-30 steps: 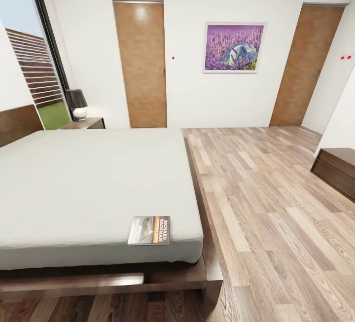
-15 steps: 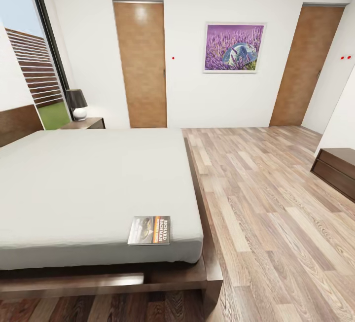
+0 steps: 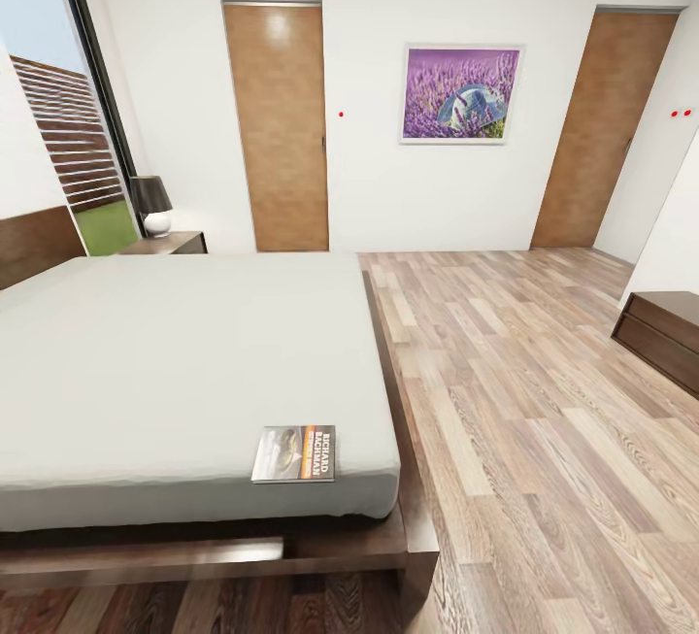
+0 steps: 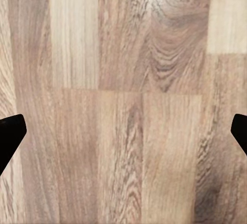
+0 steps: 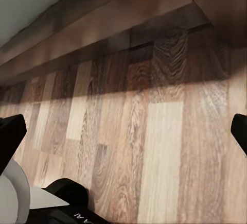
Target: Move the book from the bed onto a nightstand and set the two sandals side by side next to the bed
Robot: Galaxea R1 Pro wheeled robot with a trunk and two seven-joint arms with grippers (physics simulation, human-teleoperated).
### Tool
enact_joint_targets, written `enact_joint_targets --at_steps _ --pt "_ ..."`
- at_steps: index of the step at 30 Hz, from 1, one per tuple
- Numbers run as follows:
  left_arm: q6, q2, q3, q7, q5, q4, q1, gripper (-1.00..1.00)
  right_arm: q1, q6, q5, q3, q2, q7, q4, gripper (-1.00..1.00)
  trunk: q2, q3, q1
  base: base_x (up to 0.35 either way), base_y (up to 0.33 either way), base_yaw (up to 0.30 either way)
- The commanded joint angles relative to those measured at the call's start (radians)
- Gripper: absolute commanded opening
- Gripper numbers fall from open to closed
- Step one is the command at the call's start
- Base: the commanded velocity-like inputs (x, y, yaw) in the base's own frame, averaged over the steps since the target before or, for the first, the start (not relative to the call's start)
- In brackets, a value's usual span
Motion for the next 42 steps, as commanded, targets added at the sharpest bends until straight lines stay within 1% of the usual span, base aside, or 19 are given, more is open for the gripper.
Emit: enact_joint_targets --at_steps 1,10,24,27,29,30,32,34,36,37,40,42 --pt "-0.003 0.000 0.001 -0.004 0.002 0.001 0.000 1.00 -0.001 -0.005 0.001 -0.006 0.000 0.004 0.002 1.00 0.000 -0.001 0.000 0.000 0.000 0.000" --pt "-0.003 0.000 0.002 -0.004 0.002 0.001 -0.001 1.00 0.000 -0.007 -0.001 -0.025 0.003 0.000 0.001 1.00 0.000 -0.001 0.000 0.000 0.000 0.000" --pt "-0.003 0.004 0.002 -0.006 0.003 0.003 -0.001 1.00 0.000 -0.017 -0.005 -0.028 0.013 -0.014 -0.006 1.00 0.000 -0.001 0.000 0.000 0.000 0.000" --pt "-0.002 0.007 0.003 -0.015 0.005 0.004 0.000 1.00 -0.001 -0.018 -0.007 -0.028 0.016 -0.018 -0.010 1.00 0.000 -0.001 0.000 0.000 0.000 0.000" --pt "-0.002 0.009 0.003 -0.032 0.014 0.005 0.001 1.00 -0.002 -0.018 -0.008 -0.028 0.017 -0.020 -0.013 1.00 0.000 -0.001 0.000 0.000 0.000 0.000" --pt "-0.002 0.011 0.004 -0.045 0.024 0.005 0.003 1.00 -0.005 -0.018 -0.009 -0.029 0.017 -0.021 -0.014 1.00 0.000 -0.001 0.000 0.000 0.000 0.000" --pt "-0.001 0.018 0.004 -0.079 0.056 0.005 0.012 1.00 -0.013 -0.018 -0.010 -0.030 0.019 -0.021 -0.017 1.00 0.000 -0.001 0.000 0.000 0.000 0.000" --pt "0.000 0.032 0.004 -0.116 0.099 0.004 0.028 1.00 -0.025 -0.017 -0.010 -0.030 0.021 -0.020 -0.018 1.00 0.000 -0.001 0.000 0.000 0.000 0.000" --pt "0.000 0.052 0.004 -0.156 0.149 0.003 0.042 1.00 -0.039 -0.015 -0.012 -0.030 0.023 -0.020 -0.019 1.00 0.000 -0.001 0.000 0.000 0.000 0.000" --pt "0.000 0.052 0.004 -0.156 0.149 0.003 0.042 1.00 -0.039 -0.015 -0.012 -0.030 0.023 -0.020 -0.019 1.00 0.000 -0.001 0.000 0.000 0.000 0.000" --pt "0.001 0.092 0.004 -0.223 0.227 0.004 0.057 1.00 -0.066 -0.012 -0.018 -0.031 0.028 -0.022 -0.019 1.00 0.000 -0.001 0.000 0.000 0.000 0.000" --pt "0.002 0.125 0.003 -0.274 0.280 0.005 0.062 1.00 -0.083 -0.010 -0.024 -0.031 0.031 -0.023 -0.019 1.00 0.000 -0.001 0.000 0.000 0.000 0.000"
